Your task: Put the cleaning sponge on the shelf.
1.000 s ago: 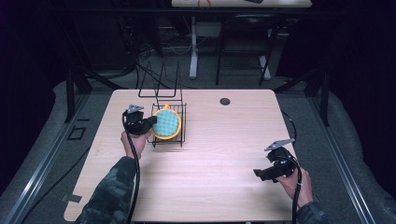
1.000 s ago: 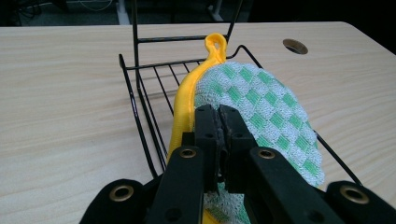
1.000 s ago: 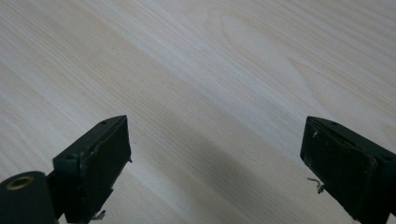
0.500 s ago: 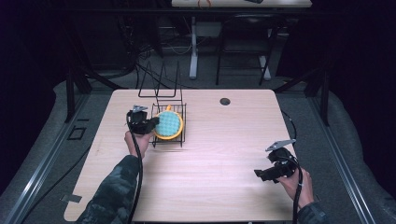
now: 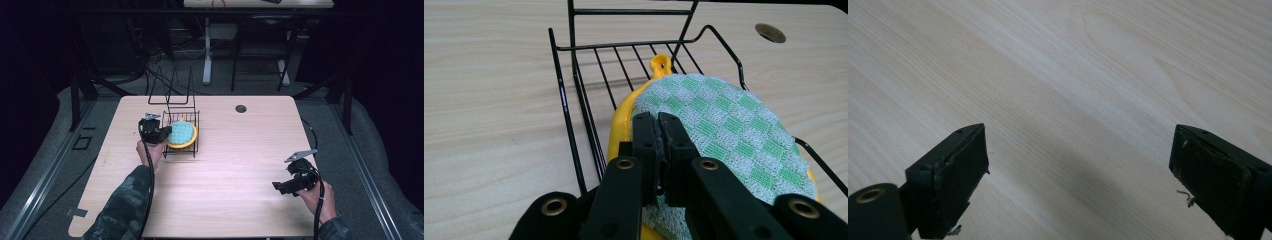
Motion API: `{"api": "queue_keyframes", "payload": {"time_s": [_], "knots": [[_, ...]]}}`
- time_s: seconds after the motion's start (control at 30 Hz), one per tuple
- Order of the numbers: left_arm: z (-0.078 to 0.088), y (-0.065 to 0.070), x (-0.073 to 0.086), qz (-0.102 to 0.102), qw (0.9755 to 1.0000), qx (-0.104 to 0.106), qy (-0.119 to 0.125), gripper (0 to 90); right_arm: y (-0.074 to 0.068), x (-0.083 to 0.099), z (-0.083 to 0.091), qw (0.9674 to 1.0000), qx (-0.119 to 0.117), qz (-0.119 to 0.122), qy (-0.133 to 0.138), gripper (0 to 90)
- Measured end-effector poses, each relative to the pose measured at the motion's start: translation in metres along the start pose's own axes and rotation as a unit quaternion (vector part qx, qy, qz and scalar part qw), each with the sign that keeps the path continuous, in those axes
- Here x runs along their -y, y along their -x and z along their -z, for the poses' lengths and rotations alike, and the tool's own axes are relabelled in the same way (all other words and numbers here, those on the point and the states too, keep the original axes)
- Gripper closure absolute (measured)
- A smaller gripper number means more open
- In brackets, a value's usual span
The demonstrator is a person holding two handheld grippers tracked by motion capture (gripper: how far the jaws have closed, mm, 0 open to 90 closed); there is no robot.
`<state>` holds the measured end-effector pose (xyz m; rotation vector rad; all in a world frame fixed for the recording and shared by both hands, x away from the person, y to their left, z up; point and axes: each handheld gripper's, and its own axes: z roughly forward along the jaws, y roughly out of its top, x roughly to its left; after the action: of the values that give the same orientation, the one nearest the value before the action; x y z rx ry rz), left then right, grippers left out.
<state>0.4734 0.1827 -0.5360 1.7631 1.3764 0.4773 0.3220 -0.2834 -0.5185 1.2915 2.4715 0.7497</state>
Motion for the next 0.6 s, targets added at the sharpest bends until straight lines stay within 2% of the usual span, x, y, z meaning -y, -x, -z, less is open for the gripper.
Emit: {"api": "queue_keyframes", "payload": {"time_s": [0.3,0.4,0.5,0.53,0.57,0.6], "knots": [[-0.0021,-0.0015,-0.0015,0.01,0.9999,-0.005,0.0,85.5,-0.0003,0.0,-0.0008,1.0,0.0,0.0,0.002,8.2],[-0.0012,-0.0004,-0.0025,0.007,1.0,-0.006,-0.001,81.9,-0.0005,0.0001,0.0004,1.0,0.001,-0.001,0.002,8.2],[0.0005,-0.0005,-0.0042,0.008,0.9999,-0.006,-0.007,61.6,0.0005,0.0007,0.0008,1.0,0.001,0.0,0.002,8.2],[0.003,-0.0005,-0.0049,0.011,0.9998,-0.009,-0.013,41.7,0.0,0.0007,0.0008,1.0,0.002,0.0,0.002,8.2],[0.003,-0.0005,-0.0049,0.011,0.9998,-0.009,-0.013,36.5,0.0,0.0007,0.0008,1.0,0.002,0.0,0.002,8.2],[0.0056,-0.0009,-0.006,0.008,0.9999,-0.006,-0.013,36.5,-0.0001,0.0008,0.0011,1.0,0.001,0.0,0.002,8.2]]}}
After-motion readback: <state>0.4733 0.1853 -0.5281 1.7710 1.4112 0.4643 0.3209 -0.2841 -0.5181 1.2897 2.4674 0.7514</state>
